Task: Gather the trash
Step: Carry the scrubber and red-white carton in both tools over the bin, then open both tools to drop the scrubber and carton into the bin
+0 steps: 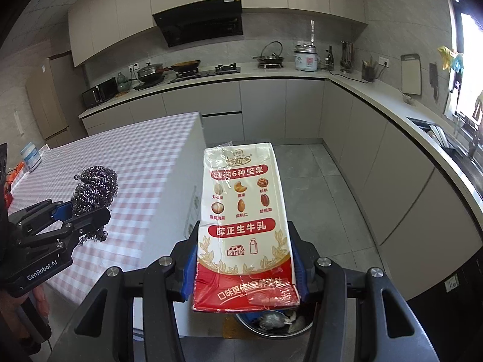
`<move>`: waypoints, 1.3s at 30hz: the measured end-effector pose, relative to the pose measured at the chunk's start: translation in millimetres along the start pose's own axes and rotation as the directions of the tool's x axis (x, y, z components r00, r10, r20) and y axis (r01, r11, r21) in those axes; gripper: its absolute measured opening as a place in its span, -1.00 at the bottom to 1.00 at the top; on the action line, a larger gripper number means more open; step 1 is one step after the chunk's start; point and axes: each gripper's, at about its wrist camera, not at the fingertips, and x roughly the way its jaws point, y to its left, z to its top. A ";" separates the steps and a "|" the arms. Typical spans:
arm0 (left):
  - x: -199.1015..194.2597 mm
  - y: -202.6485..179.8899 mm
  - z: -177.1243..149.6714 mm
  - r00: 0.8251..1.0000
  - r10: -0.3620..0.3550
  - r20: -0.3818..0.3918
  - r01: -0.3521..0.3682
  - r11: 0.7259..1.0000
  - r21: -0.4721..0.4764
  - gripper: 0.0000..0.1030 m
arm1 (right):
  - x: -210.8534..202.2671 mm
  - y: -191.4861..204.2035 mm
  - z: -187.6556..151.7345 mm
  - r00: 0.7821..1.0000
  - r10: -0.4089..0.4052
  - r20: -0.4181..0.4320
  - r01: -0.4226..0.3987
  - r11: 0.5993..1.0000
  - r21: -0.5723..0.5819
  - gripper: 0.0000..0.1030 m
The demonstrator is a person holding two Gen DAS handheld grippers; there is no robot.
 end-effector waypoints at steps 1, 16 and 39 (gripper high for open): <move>3.1 -5.6 -0.8 1.000 -0.005 -0.007 0.005 1.000 0.002 -0.29 | -0.5 -8.3 -2.9 1.000 -0.002 -0.004 0.002 1.000 0.003 0.02; 42.4 -76.9 -9.2 0.995 -0.052 -0.084 0.052 0.999 0.004 -0.29 | 10.4 -94.9 -48.2 0.997 0.002 -0.079 -0.001 1.000 0.007 0.02; 160.7 -116.6 -66.3 0.946 -0.086 -0.312 0.062 0.994 -0.088 -0.23 | 160.4 -133.2 -126.7 0.933 0.092 -0.347 -0.155 0.975 -0.161 0.03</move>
